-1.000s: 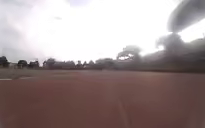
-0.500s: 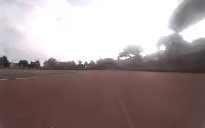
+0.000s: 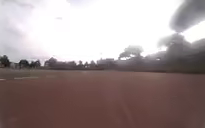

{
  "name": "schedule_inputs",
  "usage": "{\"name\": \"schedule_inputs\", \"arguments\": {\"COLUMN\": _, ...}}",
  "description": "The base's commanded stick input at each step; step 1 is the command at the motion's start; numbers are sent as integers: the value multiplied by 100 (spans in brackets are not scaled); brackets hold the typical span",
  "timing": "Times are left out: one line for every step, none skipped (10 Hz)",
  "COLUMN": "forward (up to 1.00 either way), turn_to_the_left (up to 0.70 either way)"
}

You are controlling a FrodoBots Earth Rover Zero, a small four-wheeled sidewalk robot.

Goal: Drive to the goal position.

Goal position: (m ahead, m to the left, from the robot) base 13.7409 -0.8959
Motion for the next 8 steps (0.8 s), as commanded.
{"name": "schedule_inputs", "arguments": {"forward": 70, "turn_to_the_left": 0}}
{"name": "schedule_inputs", "arguments": {"forward": 70, "turn_to_the_left": 0}}
{"name": "schedule_inputs", "arguments": {"forward": 70, "turn_to_the_left": 0}}
{"name": "schedule_inputs", "arguments": {"forward": 70, "turn_to_the_left": 0}}
{"name": "schedule_inputs", "arguments": {"forward": 70, "turn_to_the_left": 0}}
{"name": "schedule_inputs", "arguments": {"forward": 70, "turn_to_the_left": 0}}
{"name": "schedule_inputs", "arguments": {"forward": 70, "turn_to_the_left": 0}}
{"name": "schedule_inputs", "arguments": {"forward": 70, "turn_to_the_left": 0}}
